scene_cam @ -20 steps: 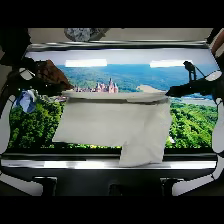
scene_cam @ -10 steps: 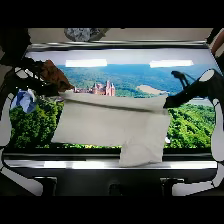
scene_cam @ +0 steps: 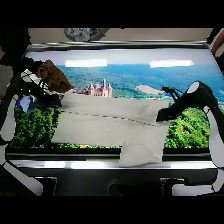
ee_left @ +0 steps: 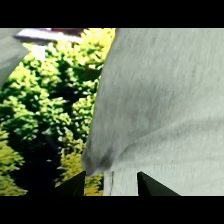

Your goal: Fold the shirts.

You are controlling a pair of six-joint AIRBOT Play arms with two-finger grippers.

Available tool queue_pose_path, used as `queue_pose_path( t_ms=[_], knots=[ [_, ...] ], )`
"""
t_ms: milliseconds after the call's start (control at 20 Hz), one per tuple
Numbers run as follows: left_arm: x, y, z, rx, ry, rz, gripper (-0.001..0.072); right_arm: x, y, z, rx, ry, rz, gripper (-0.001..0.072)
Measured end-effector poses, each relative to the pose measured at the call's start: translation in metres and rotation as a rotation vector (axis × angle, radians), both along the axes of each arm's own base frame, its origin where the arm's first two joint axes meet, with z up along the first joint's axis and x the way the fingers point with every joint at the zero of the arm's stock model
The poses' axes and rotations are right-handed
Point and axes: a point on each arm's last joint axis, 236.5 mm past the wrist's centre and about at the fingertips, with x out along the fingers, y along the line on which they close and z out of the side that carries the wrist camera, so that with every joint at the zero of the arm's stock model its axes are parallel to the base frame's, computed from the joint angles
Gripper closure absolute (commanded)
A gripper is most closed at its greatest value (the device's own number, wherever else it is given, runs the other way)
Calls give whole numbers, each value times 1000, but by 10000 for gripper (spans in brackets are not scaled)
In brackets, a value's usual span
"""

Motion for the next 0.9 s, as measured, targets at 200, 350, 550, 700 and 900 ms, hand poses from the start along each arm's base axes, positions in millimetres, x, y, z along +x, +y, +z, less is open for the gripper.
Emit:
queue_pose_path(
  t_ms=[200, 350, 550, 700, 900],
  knots=[
    [-36, 17, 22, -18, 80, 57, 238, -33, -35, 29, -22, 34, -36, 106],
    [-92, 15, 15, -42, 172, 90, 249, -69, -54, 28, -44, 78, -92, 146],
    [-161, 8, -16, -72, 229, 132, 250, -100, -52, 12, -37, 117, -121, 154],
    [-180, -4, -34, -110, 217, 151, 249, -110, -49, 7, -25, 128, -121, 153],
    [-184, -15, -41, -159, 199, 178, 337, -117, -46, 5, -12, 140, -108, 152]
  ],
)
